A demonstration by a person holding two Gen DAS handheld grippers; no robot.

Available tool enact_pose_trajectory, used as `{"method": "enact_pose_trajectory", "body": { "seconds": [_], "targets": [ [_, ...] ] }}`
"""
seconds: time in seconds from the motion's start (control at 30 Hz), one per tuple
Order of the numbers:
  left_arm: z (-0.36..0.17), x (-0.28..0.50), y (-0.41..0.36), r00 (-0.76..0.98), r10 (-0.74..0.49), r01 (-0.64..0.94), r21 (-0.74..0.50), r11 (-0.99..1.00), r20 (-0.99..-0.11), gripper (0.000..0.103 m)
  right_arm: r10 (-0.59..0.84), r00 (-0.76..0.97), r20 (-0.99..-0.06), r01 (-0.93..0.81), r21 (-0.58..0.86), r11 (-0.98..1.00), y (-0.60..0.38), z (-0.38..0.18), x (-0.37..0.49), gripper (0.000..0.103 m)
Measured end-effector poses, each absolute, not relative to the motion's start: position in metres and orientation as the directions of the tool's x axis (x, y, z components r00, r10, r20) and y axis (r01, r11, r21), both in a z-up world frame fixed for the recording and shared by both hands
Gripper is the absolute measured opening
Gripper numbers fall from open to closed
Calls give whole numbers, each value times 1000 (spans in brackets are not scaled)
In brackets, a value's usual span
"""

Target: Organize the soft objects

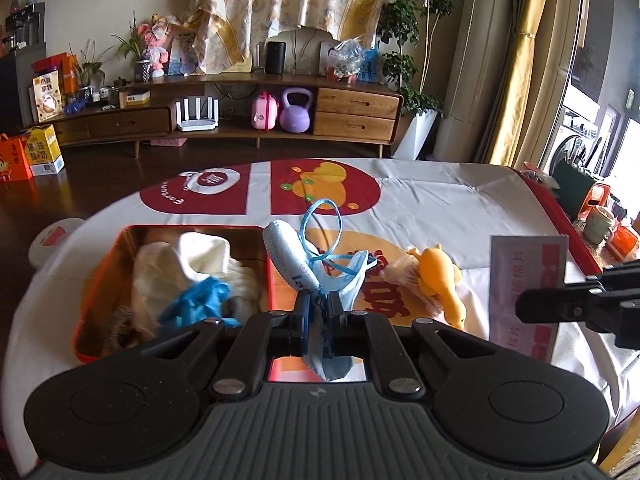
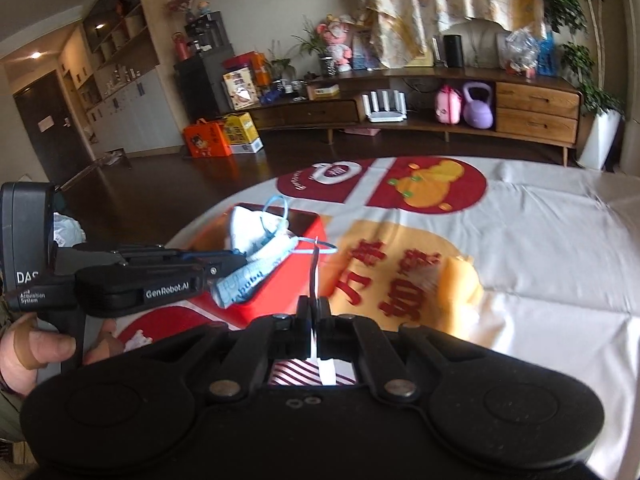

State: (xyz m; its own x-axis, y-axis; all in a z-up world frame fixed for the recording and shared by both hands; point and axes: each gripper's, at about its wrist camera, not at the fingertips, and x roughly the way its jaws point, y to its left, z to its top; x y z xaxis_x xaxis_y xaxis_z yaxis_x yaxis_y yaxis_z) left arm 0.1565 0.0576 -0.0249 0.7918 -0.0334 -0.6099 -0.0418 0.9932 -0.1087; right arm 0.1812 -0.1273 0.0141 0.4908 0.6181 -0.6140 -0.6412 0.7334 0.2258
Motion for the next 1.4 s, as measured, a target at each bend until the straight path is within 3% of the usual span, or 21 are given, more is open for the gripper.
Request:
{"method": "enact_pose_trajectory", "body": {
  "seconds": [0.7,1.4],
  "targets": [
    [-7,141,137,791,55,-115,-60,992,-610,9,674,430,-601,-694,257,672,-23,25,202,1],
    [-51,185,195,730,152,-196,8,980,-667,9,671,313,-672,-682,332,651,45,-32,246,1]
  ]
}}
